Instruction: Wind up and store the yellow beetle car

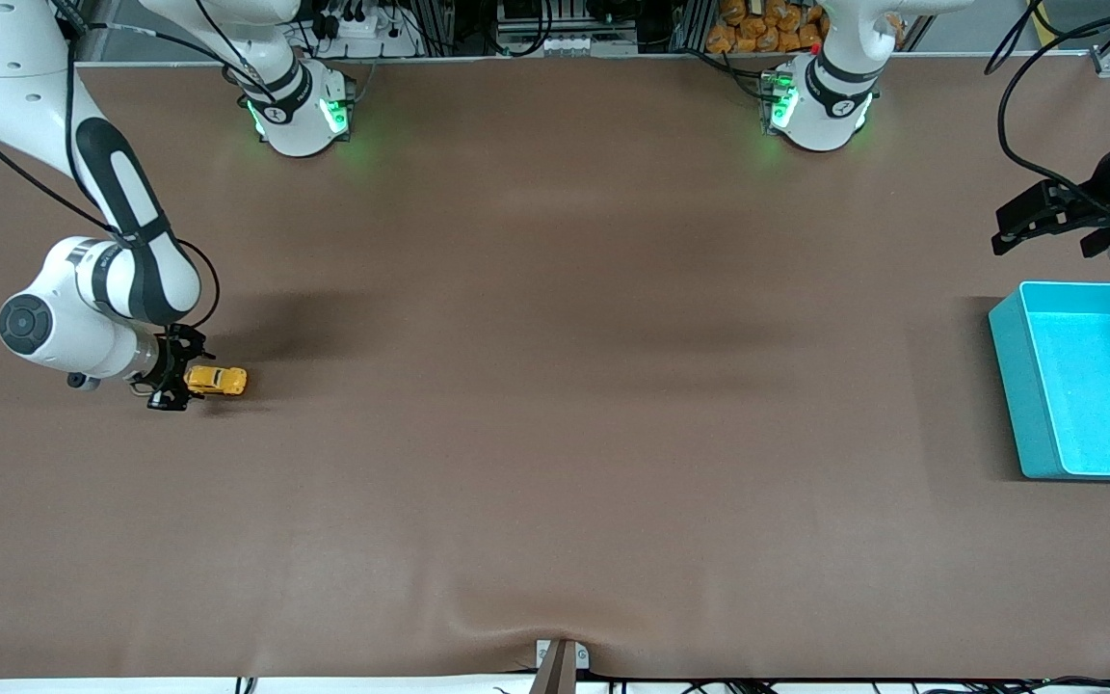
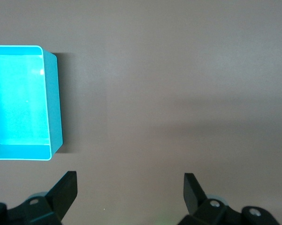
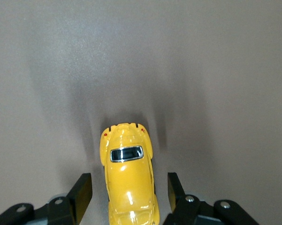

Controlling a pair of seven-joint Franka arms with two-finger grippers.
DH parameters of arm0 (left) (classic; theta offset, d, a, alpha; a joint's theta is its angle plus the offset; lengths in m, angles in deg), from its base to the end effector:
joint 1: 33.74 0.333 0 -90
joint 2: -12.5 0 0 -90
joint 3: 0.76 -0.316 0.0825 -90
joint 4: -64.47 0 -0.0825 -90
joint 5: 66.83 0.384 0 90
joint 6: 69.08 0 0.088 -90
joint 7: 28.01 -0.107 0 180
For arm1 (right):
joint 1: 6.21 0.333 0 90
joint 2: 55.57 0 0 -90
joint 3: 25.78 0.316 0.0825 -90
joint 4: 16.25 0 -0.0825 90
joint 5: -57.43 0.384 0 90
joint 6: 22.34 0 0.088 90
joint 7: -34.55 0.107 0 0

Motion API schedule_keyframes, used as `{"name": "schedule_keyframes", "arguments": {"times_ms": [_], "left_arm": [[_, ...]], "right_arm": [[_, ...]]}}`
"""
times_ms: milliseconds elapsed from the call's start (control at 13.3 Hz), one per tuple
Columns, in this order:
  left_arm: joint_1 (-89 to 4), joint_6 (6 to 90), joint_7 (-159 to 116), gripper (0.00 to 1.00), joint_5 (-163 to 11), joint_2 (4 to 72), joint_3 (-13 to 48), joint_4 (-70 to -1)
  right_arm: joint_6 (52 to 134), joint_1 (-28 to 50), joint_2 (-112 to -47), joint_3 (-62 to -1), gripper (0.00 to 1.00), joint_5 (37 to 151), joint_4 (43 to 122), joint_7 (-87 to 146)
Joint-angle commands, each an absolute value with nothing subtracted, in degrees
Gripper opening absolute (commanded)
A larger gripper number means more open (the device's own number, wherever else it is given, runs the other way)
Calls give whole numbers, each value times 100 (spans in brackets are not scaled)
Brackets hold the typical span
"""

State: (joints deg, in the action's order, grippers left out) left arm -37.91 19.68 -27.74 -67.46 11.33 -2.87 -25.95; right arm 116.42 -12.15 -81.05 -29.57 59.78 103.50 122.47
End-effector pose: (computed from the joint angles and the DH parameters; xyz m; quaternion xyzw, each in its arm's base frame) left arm 0.5456 -0.0206 0.6304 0.9999 -0.0157 -0.0044 0.0058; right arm 0.5645 -0.0968 0.1987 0.6469 -0.7605 -0.0422 0.0365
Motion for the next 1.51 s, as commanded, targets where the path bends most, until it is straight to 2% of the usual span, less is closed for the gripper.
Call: {"name": "schedule_keyframes", "arguments": {"times_ms": [0,452,602,677,753,828,903,1054,1430], "left_arm": [[-3769,1978,-2793,100,-6674,1171,-269,-2500],[-3769,1978,-2793,100,-6674,1171,-269,-2500],[-3769,1987,-2793,100,-6674,1171,-269,-2500],[-3769,1978,-2793,100,-6674,1171,-269,-2500],[-3769,1987,-2793,100,-6674,1171,-269,-2500],[-3769,1987,-2793,100,-6674,1171,-269,-2500],[-3769,1987,-2793,100,-6674,1171,-269,-2500],[-3769,1987,-2793,100,-6674,1171,-269,-2500],[-3761,1996,-2793,100,-6674,1171,-269,-2500]], "right_arm": [[11652,-1140,-7842,-2930,66,5893,10557,12384],[11679,-1157,-7869,-2930,60,5893,10548,12393],[11687,-1148,-7886,-2938,53,5893,10557,12410],[11705,-1148,-7904,-2930,44,5893,10557,12428],[11705,-1148,-7904,-2938,31,5893,10557,12428],[11705,-1148,-7904,-2938,24,5893,10557,12428],[11705,-1139,-7904,-2938,23,5893,10557,12428],[11705,-1139,-7913,-2938,16,5893,10557,12428],[11740,-1095,-7957,-2938,12,5893,10557,12349]]}}
